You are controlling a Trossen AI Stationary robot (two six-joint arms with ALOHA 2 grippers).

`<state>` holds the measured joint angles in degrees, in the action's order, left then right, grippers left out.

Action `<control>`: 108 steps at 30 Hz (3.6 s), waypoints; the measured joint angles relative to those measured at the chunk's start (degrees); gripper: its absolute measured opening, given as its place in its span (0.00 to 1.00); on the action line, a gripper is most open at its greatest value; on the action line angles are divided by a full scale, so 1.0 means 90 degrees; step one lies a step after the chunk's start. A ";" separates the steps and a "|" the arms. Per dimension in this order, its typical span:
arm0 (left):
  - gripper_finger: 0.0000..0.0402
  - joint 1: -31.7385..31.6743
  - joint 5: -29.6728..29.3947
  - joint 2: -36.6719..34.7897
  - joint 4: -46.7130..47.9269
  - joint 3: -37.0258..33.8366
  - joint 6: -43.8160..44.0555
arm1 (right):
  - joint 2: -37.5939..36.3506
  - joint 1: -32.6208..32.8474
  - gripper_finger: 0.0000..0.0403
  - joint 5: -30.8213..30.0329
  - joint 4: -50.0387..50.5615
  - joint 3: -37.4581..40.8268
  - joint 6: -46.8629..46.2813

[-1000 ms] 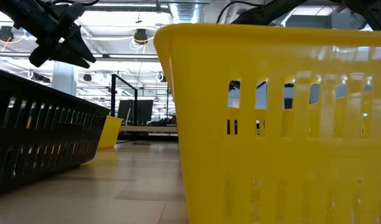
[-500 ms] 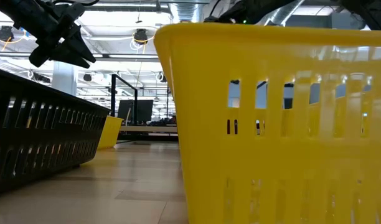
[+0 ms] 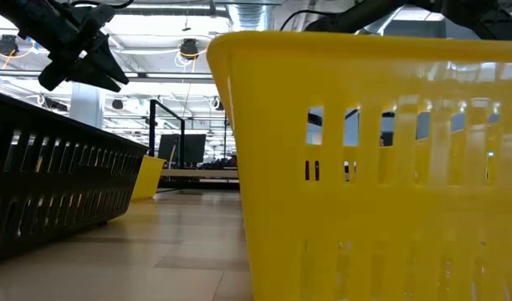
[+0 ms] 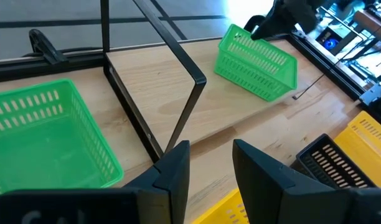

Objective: Stack baskets on shelf by color
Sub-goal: Put the top right green bin on the shelf

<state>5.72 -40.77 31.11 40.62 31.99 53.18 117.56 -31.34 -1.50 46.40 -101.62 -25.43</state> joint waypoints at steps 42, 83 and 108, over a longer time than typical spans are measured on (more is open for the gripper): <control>0.27 0.0002 -0.0069 0.0000 0.0032 0.0000 0.0103 | 0.0391 -0.0427 0.00 -0.0372 0.0515 0.0005 0.0046; 0.27 0.0001 -0.0014 0.0000 0.0124 -0.0002 0.0070 | -0.0120 0.1211 0.00 -0.1063 0.2678 -0.0003 -0.1005; 0.27 0.0000 -0.0013 0.0000 0.0174 -0.0002 0.0071 | -0.0355 0.1070 0.00 -0.1341 0.2962 0.0237 -0.0500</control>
<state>5.72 -40.88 31.11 42.19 31.97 53.82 114.37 -21.71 -13.56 73.05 -99.49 -29.93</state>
